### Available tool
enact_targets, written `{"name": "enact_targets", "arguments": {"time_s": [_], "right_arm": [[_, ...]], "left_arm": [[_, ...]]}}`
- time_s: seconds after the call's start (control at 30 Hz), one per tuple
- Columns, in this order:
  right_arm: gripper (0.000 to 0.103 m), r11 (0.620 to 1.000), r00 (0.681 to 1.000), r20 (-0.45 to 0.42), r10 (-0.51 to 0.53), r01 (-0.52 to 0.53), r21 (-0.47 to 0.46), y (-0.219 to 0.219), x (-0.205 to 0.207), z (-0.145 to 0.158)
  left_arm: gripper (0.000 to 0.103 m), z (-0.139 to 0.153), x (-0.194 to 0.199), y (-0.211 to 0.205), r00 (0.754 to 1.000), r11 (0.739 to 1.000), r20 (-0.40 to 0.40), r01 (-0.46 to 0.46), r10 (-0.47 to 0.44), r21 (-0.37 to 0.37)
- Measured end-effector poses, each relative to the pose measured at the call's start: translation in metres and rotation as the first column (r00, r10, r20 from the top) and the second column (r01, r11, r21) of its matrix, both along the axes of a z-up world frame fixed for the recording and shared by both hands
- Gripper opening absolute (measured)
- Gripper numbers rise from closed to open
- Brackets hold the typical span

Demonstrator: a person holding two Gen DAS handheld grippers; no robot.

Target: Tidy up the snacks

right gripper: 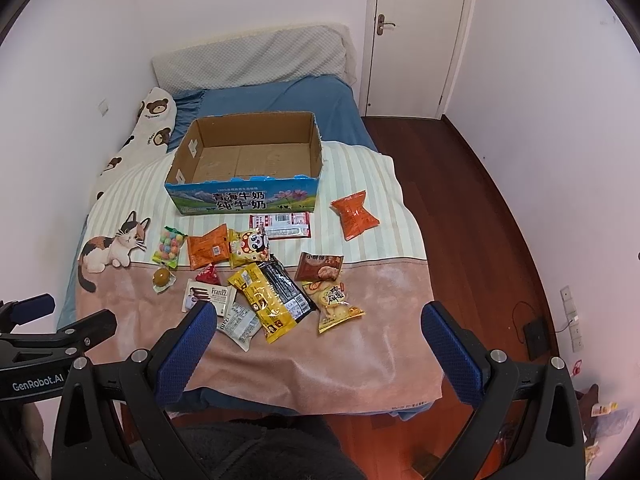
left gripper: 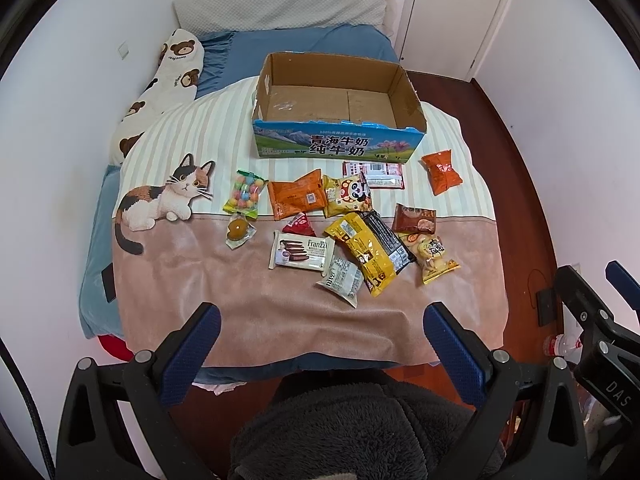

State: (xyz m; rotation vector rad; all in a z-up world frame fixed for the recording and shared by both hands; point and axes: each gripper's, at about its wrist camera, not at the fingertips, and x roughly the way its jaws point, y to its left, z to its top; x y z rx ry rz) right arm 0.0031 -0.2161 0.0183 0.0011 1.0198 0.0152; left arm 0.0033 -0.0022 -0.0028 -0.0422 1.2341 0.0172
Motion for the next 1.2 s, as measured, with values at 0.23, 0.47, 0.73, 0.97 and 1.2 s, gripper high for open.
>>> {"name": "enact_targets", "arguments": {"time_s": [0.23,0.47,0.73,0.97,1.2], "right_arm": [[0.103,1.000,1.000,0.005,-0.011,0.011,-0.006,0.0010,0.0021,0.0007],[0.103,1.000,1.000,0.005,-0.020,0.020,-0.003,-0.0001,0.0060,0.0001],[0.103,1.000,1.000,0.013,-0.028,0.028,-0.004,-0.0030,0.0088,0.0009],[0.103,1.000,1.000,0.014,-0.028,0.028,-0.005,-0.0043,0.0085,0.0005],[0.103,1.000,1.000,0.014,-0.028,0.028,-0.005,-0.0058,0.0092,0.0005]], "left_arm": [[0.103,0.0009,0.0012,-0.0031,1.000,1.000,0.006,0.021,-0.021,0.004],[0.103,0.0039,0.0029,-0.0012,1.000,1.000,0.017,0.023,-0.023,0.003],[0.103,0.0048,0.0053,-0.0015,1.000,1.000,0.020,0.019,-0.019,0.004],[0.103,0.0047,0.0059,-0.0017,1.000,1.000,0.020,0.022,-0.022,0.003],[0.103,0.0046,0.0075,-0.0032,1.000,1.000,0.020,0.024,-0.024,0.004]]}}
